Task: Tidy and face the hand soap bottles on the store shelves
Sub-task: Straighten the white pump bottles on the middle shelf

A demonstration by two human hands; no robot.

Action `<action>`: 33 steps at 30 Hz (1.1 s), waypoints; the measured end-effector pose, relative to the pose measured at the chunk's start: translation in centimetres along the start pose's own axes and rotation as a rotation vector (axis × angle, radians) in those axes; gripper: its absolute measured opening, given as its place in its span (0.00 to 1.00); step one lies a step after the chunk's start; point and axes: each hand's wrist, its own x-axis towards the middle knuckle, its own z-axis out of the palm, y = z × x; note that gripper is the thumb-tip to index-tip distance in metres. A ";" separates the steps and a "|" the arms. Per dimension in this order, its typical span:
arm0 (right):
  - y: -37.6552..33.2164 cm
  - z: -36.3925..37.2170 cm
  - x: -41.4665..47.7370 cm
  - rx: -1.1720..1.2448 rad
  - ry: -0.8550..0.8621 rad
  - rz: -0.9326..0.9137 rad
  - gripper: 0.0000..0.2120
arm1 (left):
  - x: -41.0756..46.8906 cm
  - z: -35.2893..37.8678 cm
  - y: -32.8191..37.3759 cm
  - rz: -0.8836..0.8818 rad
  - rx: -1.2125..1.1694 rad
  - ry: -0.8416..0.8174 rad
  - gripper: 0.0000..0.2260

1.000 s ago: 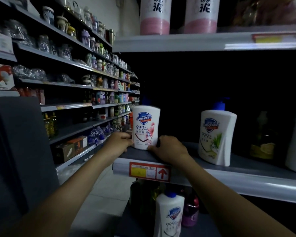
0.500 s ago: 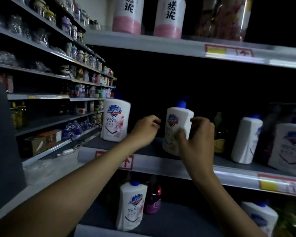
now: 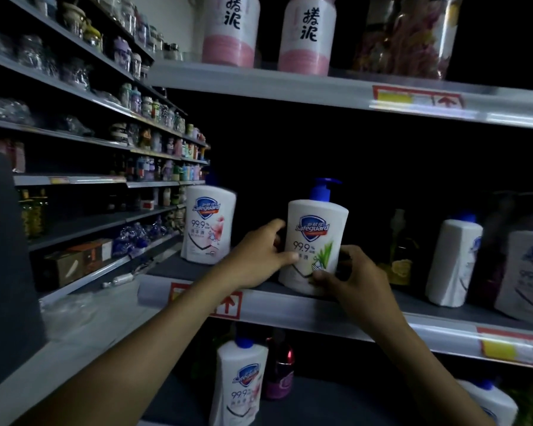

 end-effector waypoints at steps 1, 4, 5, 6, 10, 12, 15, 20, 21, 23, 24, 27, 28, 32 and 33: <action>-0.4 0.2 0.2 0.032 -0.044 -0.016 0.19 | -0.8 -0.5 -0.2 0.008 0.058 0.059 0.26; -2.0 1.8 0.6 0.108 -0.156 -0.070 0.19 | -3.4 -2.1 -1.0 0.009 0.131 0.189 0.23; -2.7 2.7 0.6 0.116 -0.181 -0.090 0.19 | -4.2 -2.7 -1.3 0.014 0.144 0.223 0.21; -3.3 3.6 0.7 0.117 -0.198 -0.115 0.19 | -4.9 -3.4 -1.6 0.013 0.150 0.253 0.20; -6.0 7.3 0.9 0.151 -0.227 -0.171 0.19 | -7.0 -6.4 -3.2 -0.028 0.183 0.317 0.20; -7.1 8.7 0.9 0.140 -0.227 -0.189 0.19 | -7.5 -7.7 -3.9 -0.056 0.200 0.320 0.20; -8.5 10.2 1.0 0.109 -0.217 -0.208 0.20 | -7.9 -9.2 -4.8 -0.086 0.213 0.326 0.20; -9.3 11.4 1.1 0.088 -0.239 -0.182 0.21 | -7.6 -10.2 -5.7 -0.102 0.190 0.293 0.19; -9.3 11.3 1.0 0.092 -0.250 -0.181 0.22 | -7.6 -10.2 -5.8 -0.112 0.186 0.280 0.19; -9.3 11.0 1.0 0.098 -0.256 -0.179 0.31 | -7.4 -10.5 -6.2 -0.140 0.136 0.264 0.28; -9.2 10.9 1.2 0.089 -0.260 -0.169 0.39 | -7.3 -10.6 -6.4 -0.148 0.097 0.259 0.37; -9.2 10.7 2.4 0.152 -0.378 -0.059 0.58 | -6.4 -10.9 -6.4 -0.148 -0.081 0.176 0.44; -9.1 10.8 3.0 0.211 -0.434 -0.037 0.57 | -6.0 -11.0 -6.4 -0.152 -0.177 0.122 0.43; -8.7 12.4 5.4 0.321 -0.597 -0.026 0.53 | -4.2 -11.8 -7.2 -0.158 -0.412 -0.033 0.40; -8.7 13.0 5.7 0.298 -0.612 -0.036 0.56 | -3.9 -12.0 -7.2 -0.167 -0.435 -0.064 0.37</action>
